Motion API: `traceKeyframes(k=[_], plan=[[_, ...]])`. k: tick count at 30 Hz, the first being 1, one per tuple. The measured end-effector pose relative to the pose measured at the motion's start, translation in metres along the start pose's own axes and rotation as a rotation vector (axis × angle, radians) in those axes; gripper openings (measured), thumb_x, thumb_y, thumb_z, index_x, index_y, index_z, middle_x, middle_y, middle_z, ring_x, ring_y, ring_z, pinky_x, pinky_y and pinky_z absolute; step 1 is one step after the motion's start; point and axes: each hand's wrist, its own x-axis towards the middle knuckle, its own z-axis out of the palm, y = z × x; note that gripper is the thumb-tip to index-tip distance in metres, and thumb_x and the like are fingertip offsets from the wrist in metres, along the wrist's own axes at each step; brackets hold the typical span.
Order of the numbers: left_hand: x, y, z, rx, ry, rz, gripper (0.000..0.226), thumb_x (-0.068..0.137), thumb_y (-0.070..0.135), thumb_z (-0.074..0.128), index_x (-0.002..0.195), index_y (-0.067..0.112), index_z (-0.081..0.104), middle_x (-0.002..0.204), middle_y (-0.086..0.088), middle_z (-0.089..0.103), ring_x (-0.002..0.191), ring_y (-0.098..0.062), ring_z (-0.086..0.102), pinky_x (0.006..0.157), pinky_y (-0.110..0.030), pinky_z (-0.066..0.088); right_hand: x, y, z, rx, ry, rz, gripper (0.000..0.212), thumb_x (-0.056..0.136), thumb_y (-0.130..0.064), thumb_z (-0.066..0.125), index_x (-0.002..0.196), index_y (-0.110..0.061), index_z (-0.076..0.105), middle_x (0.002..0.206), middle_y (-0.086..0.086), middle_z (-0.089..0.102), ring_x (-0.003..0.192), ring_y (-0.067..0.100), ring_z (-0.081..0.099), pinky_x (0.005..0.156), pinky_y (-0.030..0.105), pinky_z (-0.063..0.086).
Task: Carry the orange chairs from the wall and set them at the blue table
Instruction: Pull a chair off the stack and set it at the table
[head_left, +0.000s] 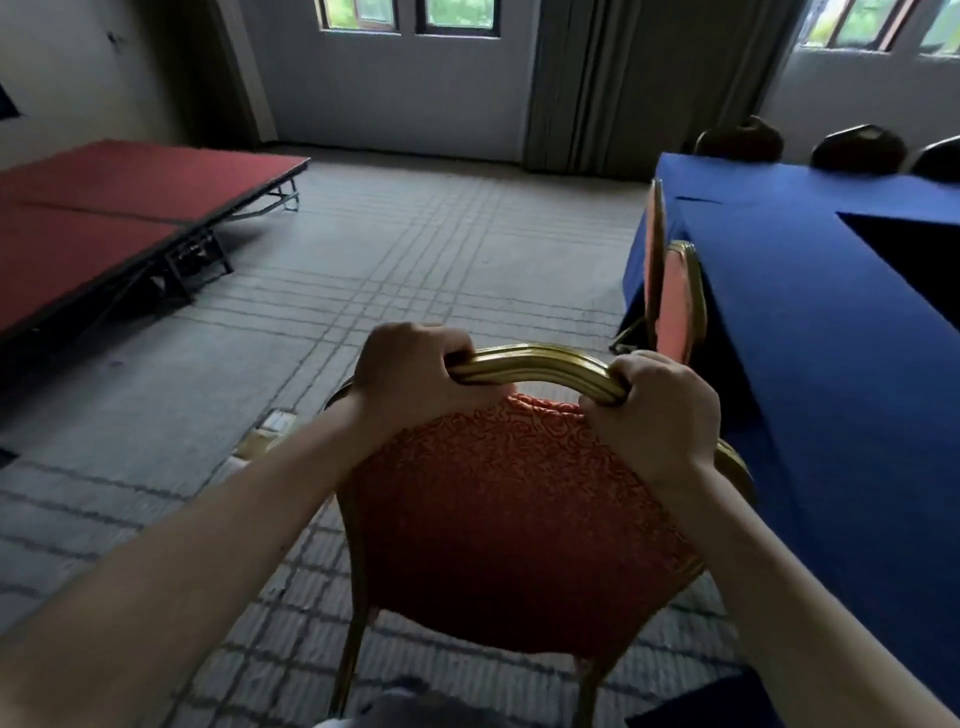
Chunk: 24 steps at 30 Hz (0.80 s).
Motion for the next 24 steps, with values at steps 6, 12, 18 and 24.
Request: traceKeyframes(k=[6,12,18,24], plan=[[0.095,-0.008,0.079,-0.156,-0.118,0.232,0.048,0.063,0.07,0.07,0.063,0.023,0.063,0.053,0.015,0.049,0.055,-0.004,0.052,0.052,-0.023,0.039,0.037,0.034,0.019,-0.153,0.087,0.239,0.009,0.072,-0.027,0.069,0.067,-0.02,0.069,0.067,-0.006,0.064,0.062,0.019,0.061,0.055,0.023,0.034],[0.182,-0.004,0.157,-0.347,-0.198,0.44,0.054,0.063,0.077,0.06,0.065,0.023,0.066,0.058,0.01,0.06,0.055,-0.006,0.057,0.052,-0.03,0.046,0.069,0.06,0.036,-0.264,0.163,0.489,0.022,0.074,-0.023,0.065,0.054,-0.019,0.054,0.057,-0.007,0.052,0.053,0.015,0.049,0.048,0.022,0.026],[0.236,0.04,0.209,-0.497,-0.26,0.703,0.057,0.063,0.074,0.062,0.059,0.017,0.056,0.053,0.006,0.051,0.049,-0.01,0.05,0.048,-0.028,0.033,0.068,0.081,0.033,-0.396,0.24,0.69,0.026,0.074,-0.021,0.068,0.053,-0.016,0.053,0.054,-0.004,0.05,0.049,0.018,0.047,0.045,0.022,0.027],[0.264,0.099,0.263,-0.621,-0.343,0.874,0.054,0.066,0.072,0.063,0.059,0.02,0.054,0.052,0.008,0.046,0.048,-0.011,0.045,0.049,-0.026,0.031,0.063,0.12,0.029,-0.535,0.294,0.804,0.025,0.072,-0.023,0.073,0.056,-0.018,0.055,0.056,-0.006,0.049,0.051,0.013,0.04,0.047,0.015,0.019]])
